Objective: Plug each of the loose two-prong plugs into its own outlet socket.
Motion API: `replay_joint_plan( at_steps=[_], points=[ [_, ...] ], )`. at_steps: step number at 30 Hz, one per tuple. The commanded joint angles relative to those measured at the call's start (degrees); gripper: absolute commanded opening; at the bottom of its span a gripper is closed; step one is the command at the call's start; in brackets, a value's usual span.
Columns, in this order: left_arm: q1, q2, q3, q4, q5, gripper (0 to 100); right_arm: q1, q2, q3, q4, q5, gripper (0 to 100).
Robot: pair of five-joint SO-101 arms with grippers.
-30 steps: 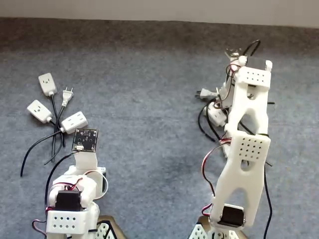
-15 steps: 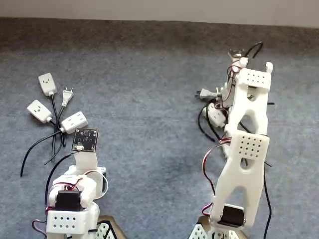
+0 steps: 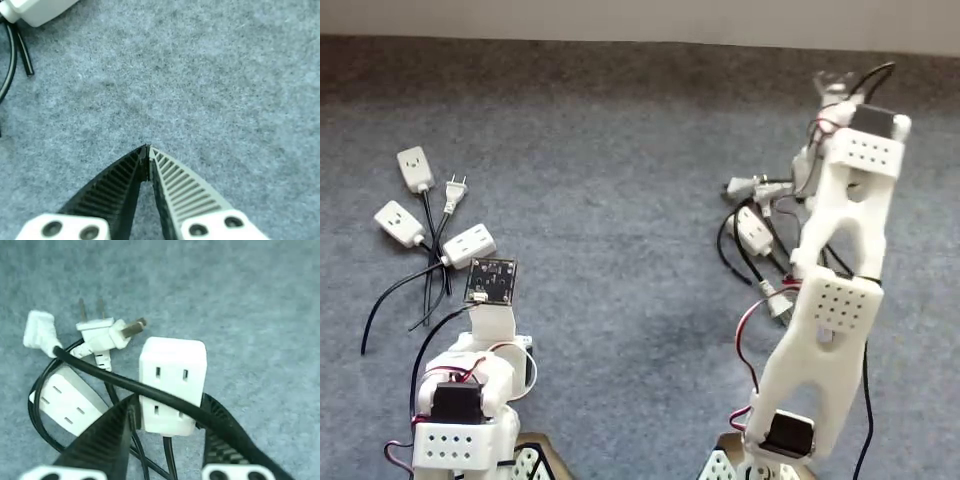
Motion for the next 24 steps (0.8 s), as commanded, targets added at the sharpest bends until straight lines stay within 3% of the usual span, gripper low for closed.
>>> replay_joint_plan(
  at_steps=[1, 6, 12, 24],
  points=[
    [0.7, 0.5, 0.4, -0.2, -0.4, 1, 3.8, -12.1, -2.2, 2.2, -7.2, 11.6],
    [0.7, 0.5, 0.4, -0.2, -0.4, 1, 4.5, -21.2, 2.1, 2.3, -16.5, 11.6],
    [0.7, 0.5, 0.4, -0.2, -0.4, 1, -1.8, -37.8, 22.0, 2.2, -26.6, 11.6],
    [0.7, 0.5, 0.4, -0.2, -0.4, 1, -8.9, -67.9, 43.8, 2.2, -26.9, 11.6]
  ],
)
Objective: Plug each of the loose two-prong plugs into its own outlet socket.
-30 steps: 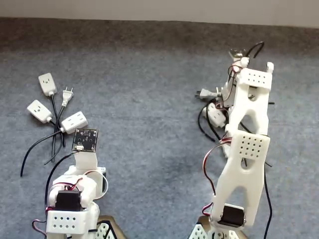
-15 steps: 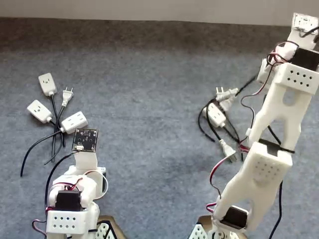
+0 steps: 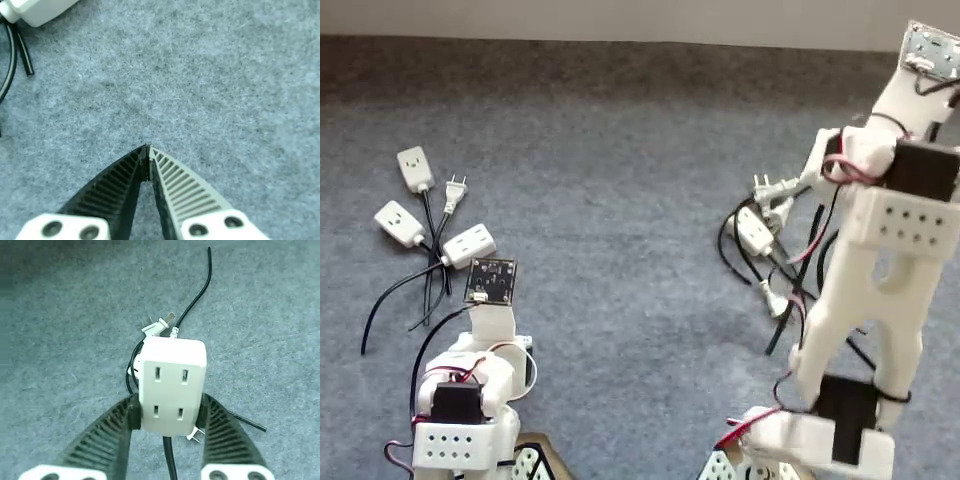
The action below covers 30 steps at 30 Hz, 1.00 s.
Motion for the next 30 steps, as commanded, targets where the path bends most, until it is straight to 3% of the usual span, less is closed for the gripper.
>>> replay_joint_plan(
  at_steps=[1, 10, 15, 22, 30],
  points=[
    [0.7, 0.5, 0.4, -0.2, -0.4, 1, -5.0, -11.1, 7.8, 2.2, -1.5, 11.6],
    [0.7, 0.5, 0.4, -0.2, -0.4, 1, -19.4, -20.7, 22.1, 1.6, -20.2, 11.6],
    [0.7, 0.5, 0.4, -0.2, -0.4, 1, -21.4, -20.8, 36.4, -1.5, -29.6, 11.6],
    [0.7, 0.5, 0.4, -0.2, -0.4, 1, -22.2, -20.8, 54.3, -18.7, -29.9, 11.6],
    [0.7, 0.5, 0.4, -0.2, -0.4, 1, -28.2, -20.7, 70.7, -41.2, -29.6, 11.6]
  ],
)
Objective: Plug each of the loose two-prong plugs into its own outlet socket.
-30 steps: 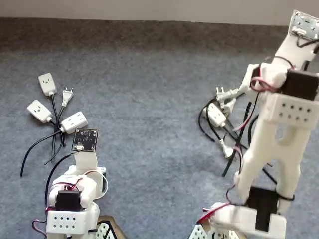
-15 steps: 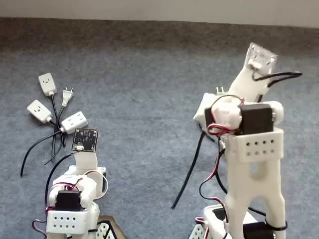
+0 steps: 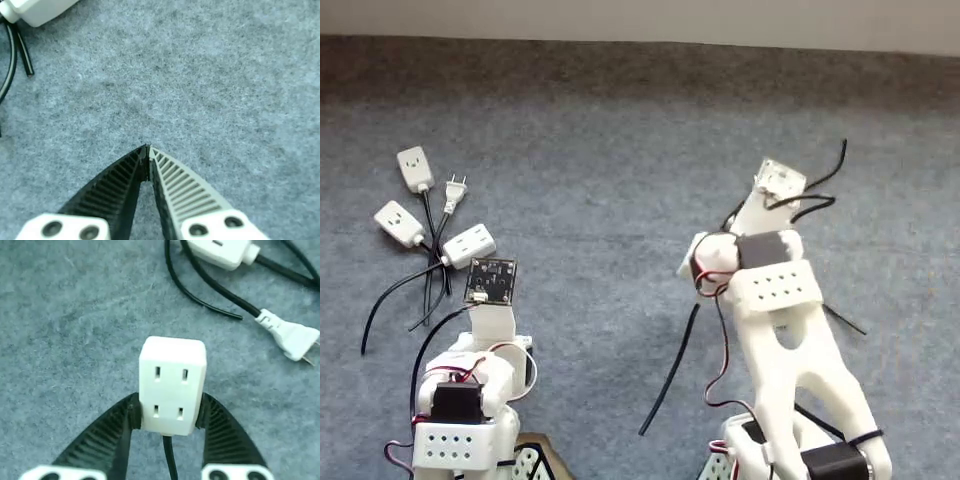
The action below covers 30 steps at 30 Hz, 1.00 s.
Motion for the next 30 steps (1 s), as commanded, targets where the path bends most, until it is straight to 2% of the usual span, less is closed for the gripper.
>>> replay_joint_plan(
  at_steps=[1, 6, 9, 17, 30],
  points=[
    [0.7, 0.5, 0.4, -0.2, -0.4, 1, -3.8, -1.4, 7.9, -13.1, 0.5, 11.6],
    [0.7, 0.5, 0.4, -0.2, -0.4, 1, -5.7, -1.4, 18.2, -26.9, 2.3, 11.6],
    [0.7, 0.5, 0.4, -0.2, -0.4, 1, -4.5, -1.4, 21.3, -30.7, 2.3, 11.6],
    [0.7, 0.5, 0.4, -0.2, -0.4, 1, 0.5, 0.5, 21.4, -31.3, 2.1, 11.6],
    [0.7, 0.5, 0.4, -0.2, -0.4, 1, 2.2, 23.8, 13.2, -31.1, 2.0, 11.6]
  ],
)
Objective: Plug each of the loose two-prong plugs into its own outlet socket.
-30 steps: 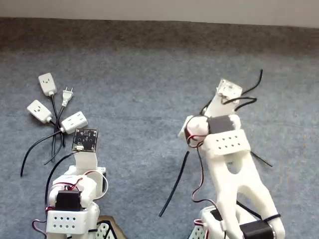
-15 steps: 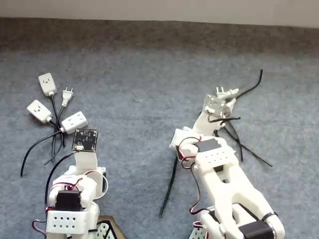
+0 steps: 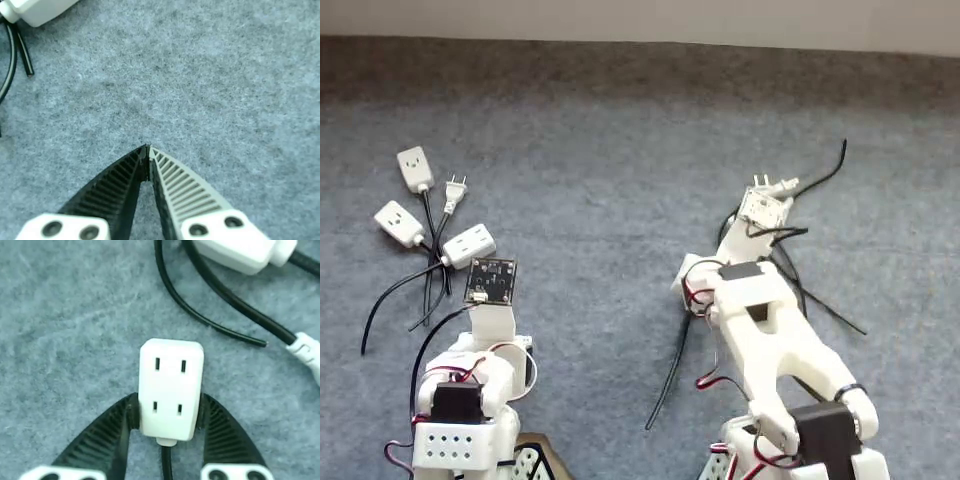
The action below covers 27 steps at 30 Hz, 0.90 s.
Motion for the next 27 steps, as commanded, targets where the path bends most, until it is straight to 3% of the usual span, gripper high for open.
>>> replay_joint_plan(
  at_steps=[1, 7, 14, 19, 27],
  points=[
    [0.7, 0.5, 0.4, -0.2, -0.4, 1, 0.8, 7.0, -3.4, -0.4, 0.5, 11.6],
    [0.7, 0.5, 0.4, -0.2, -0.4, 1, 0.0, 5.8, -4.7, -0.4, 0.6, 12.4],
    [0.7, 0.5, 0.4, -0.2, -0.4, 1, -1.3, 3.7, -4.6, -0.4, 0.6, 30.3],
    [0.7, 0.5, 0.4, -0.2, -0.4, 1, -1.3, 0.3, -4.6, -0.1, 0.7, 31.1],
    [0.7, 0.5, 0.4, -0.2, -0.4, 1, 2.5, -12.7, -13.0, 16.9, 1.1, 31.1]
  ],
)
